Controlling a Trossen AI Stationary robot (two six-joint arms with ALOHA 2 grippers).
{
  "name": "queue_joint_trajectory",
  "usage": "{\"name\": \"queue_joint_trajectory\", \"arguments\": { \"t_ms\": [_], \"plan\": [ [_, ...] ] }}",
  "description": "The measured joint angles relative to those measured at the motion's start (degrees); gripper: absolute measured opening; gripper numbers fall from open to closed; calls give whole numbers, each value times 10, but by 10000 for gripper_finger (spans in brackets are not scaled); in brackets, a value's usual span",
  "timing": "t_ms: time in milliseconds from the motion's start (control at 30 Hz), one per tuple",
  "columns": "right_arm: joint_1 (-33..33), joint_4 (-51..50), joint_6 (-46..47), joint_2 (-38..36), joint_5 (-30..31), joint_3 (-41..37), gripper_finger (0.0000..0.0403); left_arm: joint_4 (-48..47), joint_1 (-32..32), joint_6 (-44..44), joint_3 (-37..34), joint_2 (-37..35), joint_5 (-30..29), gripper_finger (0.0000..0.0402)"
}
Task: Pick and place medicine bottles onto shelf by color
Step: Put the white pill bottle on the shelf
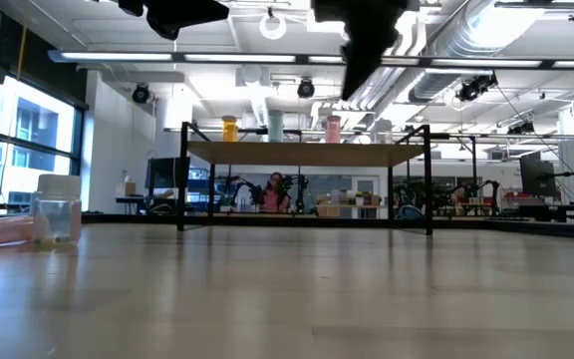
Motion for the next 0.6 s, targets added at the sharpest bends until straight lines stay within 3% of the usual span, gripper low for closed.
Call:
{"name": "queue_joint_trajectory", "arguments": {
  "t_ms": [233,600],
  "plan": [
    [58,102,73,-98,22,-154,161,-22,0,-66,0,0,0,227],
    [181,257,221,-190,177,-312,161,-120,-48,-249,0,0,0,227]
  ]
}}
